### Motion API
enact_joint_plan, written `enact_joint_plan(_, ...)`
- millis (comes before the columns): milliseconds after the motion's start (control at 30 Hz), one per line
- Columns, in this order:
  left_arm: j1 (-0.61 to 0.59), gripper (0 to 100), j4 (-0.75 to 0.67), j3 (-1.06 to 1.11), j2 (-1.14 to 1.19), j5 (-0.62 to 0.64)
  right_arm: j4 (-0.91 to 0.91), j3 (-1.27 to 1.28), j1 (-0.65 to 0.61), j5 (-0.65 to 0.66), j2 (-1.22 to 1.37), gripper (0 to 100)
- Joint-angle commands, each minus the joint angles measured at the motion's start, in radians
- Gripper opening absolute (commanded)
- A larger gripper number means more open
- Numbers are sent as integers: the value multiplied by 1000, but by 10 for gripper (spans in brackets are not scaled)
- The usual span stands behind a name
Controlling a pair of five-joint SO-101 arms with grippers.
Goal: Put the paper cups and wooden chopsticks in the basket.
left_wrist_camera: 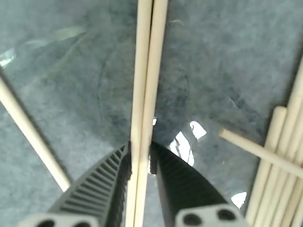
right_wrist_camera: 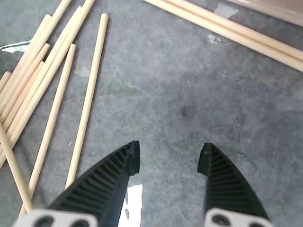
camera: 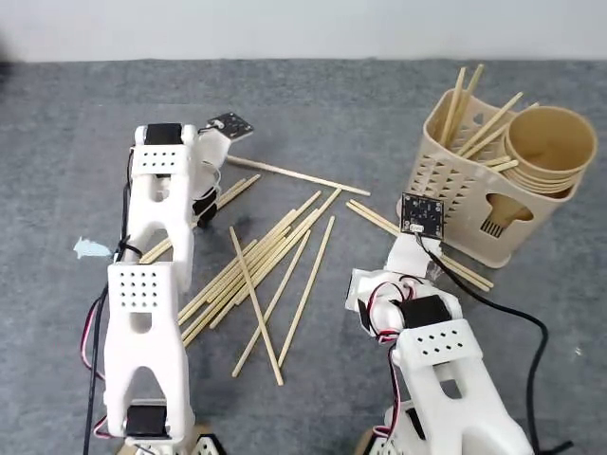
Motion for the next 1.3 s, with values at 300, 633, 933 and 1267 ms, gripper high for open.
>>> enact_joint_plan(300,44,12,18,302,-353,12,-18,-8,-1,-3,-24,219)
enact_joint_plan(633,92,15,0,538,-669,12,-18,-8,-1,-3,-24,219)
enact_joint_plan(933,26,205,-55,535,-477,6,-18,-6,-4,-3,-24,219)
enact_joint_plan(1267,91,205,17,542,-377,-3,-18,-6,-4,-3,-24,219)
